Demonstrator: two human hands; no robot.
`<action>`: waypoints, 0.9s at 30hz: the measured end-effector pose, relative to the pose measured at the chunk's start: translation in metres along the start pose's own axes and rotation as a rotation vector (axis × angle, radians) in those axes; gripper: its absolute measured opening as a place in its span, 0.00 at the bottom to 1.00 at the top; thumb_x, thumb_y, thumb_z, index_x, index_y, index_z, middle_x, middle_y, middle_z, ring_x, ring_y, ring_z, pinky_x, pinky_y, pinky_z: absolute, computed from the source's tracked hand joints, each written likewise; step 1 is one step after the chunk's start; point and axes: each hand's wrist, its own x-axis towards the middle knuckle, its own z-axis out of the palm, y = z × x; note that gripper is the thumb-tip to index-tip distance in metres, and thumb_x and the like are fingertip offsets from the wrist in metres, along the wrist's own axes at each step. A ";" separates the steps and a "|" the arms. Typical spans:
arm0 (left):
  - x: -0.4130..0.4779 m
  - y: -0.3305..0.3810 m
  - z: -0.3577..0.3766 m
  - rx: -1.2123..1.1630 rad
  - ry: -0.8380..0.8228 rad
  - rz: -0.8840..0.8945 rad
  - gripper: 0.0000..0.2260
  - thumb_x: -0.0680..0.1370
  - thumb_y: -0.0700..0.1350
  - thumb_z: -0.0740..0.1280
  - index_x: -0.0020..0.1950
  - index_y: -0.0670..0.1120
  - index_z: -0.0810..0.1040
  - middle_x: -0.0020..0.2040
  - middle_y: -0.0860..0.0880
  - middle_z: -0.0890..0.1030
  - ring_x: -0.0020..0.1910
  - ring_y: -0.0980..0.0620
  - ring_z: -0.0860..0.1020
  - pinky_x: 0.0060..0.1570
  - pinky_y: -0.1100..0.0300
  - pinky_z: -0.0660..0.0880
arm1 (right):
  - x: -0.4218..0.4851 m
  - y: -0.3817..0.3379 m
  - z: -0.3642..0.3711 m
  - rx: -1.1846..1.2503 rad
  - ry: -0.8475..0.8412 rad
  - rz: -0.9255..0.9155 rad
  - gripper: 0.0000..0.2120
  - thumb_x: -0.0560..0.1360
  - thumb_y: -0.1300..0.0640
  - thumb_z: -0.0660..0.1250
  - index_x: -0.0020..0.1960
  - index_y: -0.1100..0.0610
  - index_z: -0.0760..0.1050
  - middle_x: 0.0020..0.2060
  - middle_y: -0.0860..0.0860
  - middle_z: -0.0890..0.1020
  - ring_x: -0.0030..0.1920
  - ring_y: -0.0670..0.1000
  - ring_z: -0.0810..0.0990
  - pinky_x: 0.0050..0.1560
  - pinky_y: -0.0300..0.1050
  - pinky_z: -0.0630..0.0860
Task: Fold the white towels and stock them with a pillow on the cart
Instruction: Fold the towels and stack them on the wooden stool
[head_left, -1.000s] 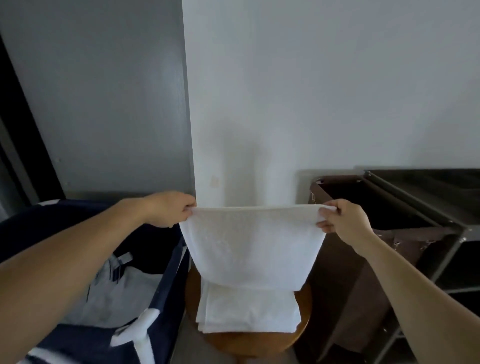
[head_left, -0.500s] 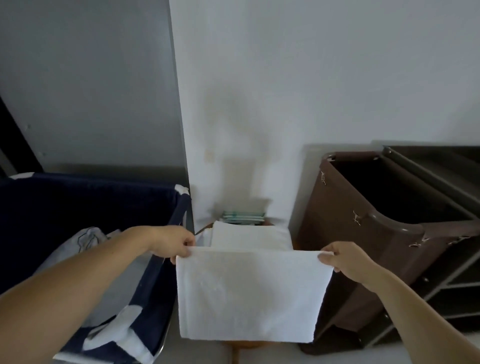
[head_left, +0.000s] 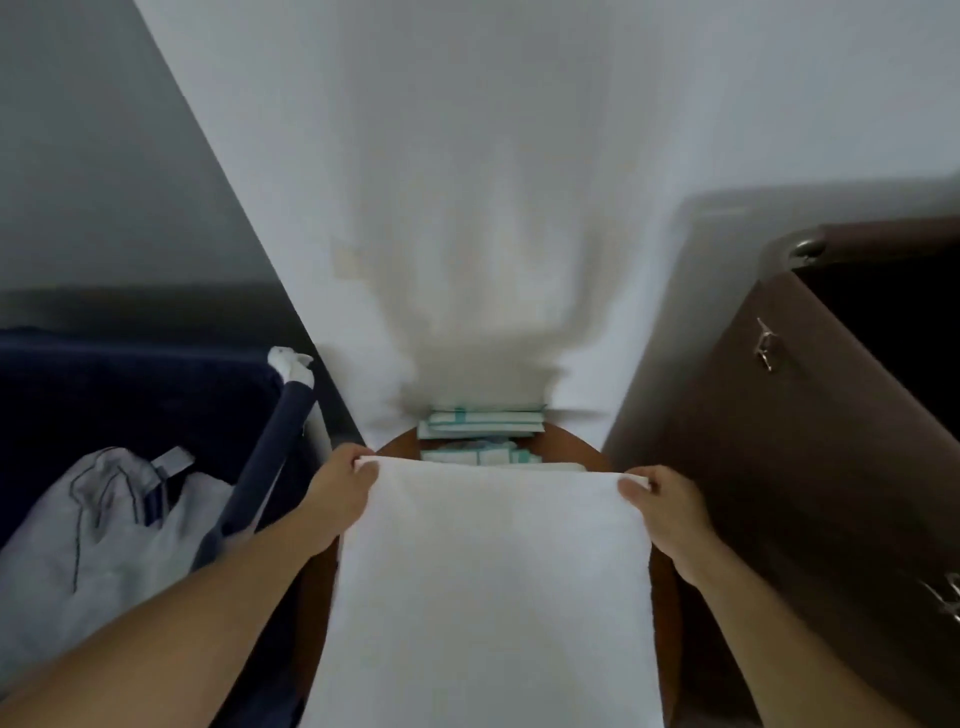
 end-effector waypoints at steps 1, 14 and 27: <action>0.012 -0.006 0.015 0.005 0.001 -0.030 0.10 0.84 0.44 0.58 0.64 0.44 0.71 0.53 0.46 0.75 0.43 0.54 0.73 0.36 0.62 0.69 | 0.013 0.010 0.012 0.001 0.007 0.031 0.05 0.80 0.55 0.67 0.55 0.54 0.77 0.45 0.48 0.79 0.44 0.45 0.76 0.39 0.40 0.73; 0.063 -0.046 0.096 -0.162 0.216 0.009 0.14 0.85 0.48 0.55 0.68 0.46 0.70 0.60 0.46 0.76 0.58 0.46 0.74 0.60 0.51 0.69 | 0.056 0.051 0.062 -0.011 0.221 0.056 0.08 0.79 0.51 0.66 0.57 0.48 0.75 0.51 0.46 0.78 0.54 0.49 0.76 0.55 0.50 0.73; 0.023 -0.065 0.114 0.567 0.030 0.698 0.30 0.79 0.54 0.58 0.78 0.45 0.57 0.79 0.42 0.57 0.78 0.42 0.53 0.76 0.43 0.50 | -0.025 0.052 0.099 -0.887 0.180 -0.245 0.33 0.81 0.35 0.44 0.81 0.49 0.49 0.81 0.53 0.51 0.80 0.58 0.50 0.74 0.61 0.56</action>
